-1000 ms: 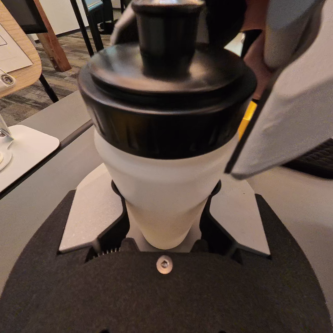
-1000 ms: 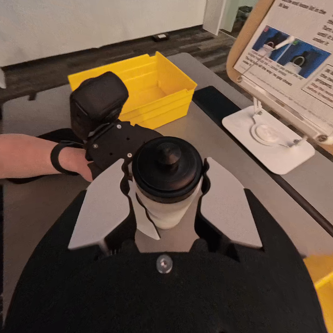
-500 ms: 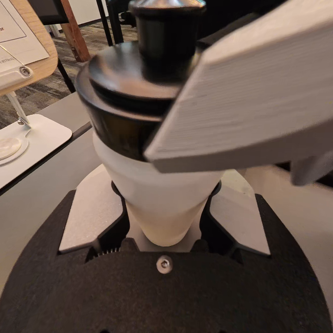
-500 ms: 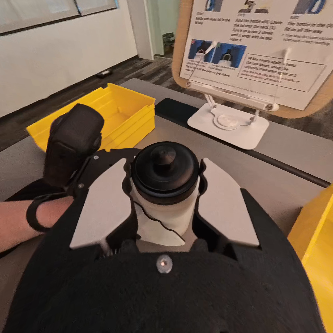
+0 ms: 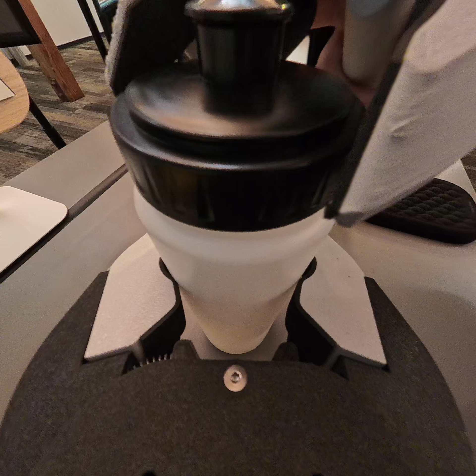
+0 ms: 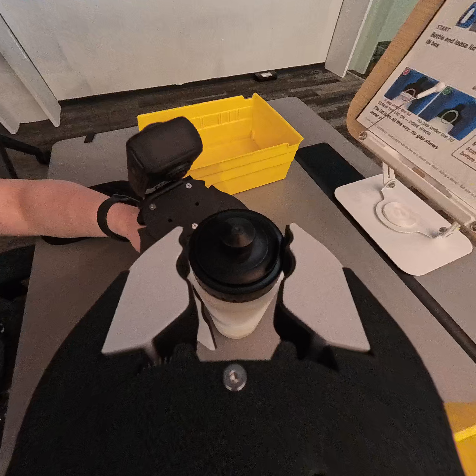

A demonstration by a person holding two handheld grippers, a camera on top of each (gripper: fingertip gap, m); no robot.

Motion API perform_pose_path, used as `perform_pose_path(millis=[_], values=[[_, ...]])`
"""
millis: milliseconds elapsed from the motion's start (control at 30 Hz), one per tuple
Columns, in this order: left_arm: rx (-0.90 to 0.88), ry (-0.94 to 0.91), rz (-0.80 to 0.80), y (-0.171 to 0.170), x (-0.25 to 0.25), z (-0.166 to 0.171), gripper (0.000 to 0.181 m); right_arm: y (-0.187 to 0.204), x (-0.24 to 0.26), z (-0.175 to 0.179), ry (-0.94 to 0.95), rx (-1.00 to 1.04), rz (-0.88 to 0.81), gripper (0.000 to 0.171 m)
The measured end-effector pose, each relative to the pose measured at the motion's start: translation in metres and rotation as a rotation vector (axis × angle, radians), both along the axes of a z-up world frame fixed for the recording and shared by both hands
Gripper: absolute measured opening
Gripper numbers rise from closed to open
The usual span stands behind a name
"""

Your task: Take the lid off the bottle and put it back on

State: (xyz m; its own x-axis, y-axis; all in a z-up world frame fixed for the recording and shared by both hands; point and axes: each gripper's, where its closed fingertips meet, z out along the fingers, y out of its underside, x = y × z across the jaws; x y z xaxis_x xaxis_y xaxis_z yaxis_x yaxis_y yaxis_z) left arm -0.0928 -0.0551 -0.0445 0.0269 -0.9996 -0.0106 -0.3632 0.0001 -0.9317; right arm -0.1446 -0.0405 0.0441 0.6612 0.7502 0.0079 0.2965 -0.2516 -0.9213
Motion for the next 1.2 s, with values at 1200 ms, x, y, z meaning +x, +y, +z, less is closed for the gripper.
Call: perform_pose_path(millis=[1200], values=[[-0.001,0.006,0.061,0.006,-0.002,0.000,0.099,-0.012,0.010,-0.002,0.130,0.090,-0.224,0.077]])
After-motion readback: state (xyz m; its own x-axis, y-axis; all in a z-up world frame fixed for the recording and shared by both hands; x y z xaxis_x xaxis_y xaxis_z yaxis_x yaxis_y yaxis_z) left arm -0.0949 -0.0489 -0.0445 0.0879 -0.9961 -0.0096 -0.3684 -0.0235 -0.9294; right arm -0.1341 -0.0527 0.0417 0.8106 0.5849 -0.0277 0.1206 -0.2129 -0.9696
